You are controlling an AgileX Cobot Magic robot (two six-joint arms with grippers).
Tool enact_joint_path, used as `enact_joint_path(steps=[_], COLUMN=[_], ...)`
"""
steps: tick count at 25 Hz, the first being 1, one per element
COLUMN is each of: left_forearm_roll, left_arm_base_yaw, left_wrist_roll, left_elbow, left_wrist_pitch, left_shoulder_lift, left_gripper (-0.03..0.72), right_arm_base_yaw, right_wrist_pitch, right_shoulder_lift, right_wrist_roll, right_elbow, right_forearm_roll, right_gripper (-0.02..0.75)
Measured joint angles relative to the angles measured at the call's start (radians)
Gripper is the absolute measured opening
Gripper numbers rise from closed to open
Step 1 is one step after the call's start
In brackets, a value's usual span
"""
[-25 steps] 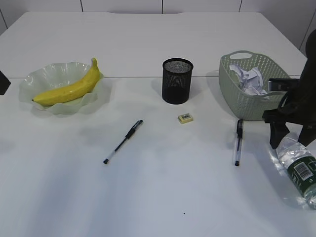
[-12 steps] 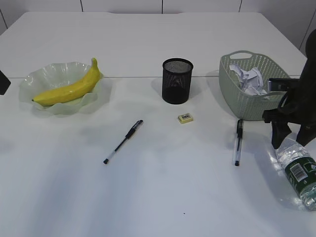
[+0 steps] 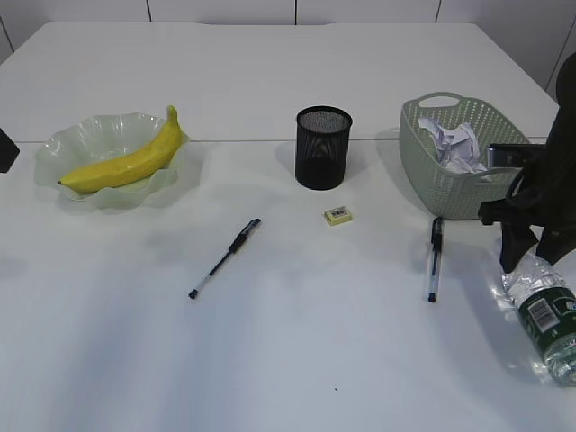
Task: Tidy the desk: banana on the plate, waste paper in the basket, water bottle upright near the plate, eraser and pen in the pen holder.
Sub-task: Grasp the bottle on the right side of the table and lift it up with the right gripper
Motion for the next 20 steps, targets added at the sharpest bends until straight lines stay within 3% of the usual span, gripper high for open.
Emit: enact_joint_path(steps=[6, 20], left_forearm_roll=[0.0, 0.0], left_arm_base_yaw=[0.0, 0.0], left_wrist_roll=[0.0, 0.0], left_elbow=[0.0, 0.0], left_wrist_pitch=[0.0, -0.002], left_shoulder_lift=[0.0, 0.0], left_gripper=[0.414, 0.414], right_arm_base_yaw=[0.0, 0.0], right_wrist_pitch=[0.0, 0.019], right_shoulder_lift=[0.0, -0.134], right_wrist_roll=[0.0, 0.0], right_elbow=[0.0, 0.0], right_forearm_roll=[0.0, 0.013], right_gripper=[0.274, 0.269])
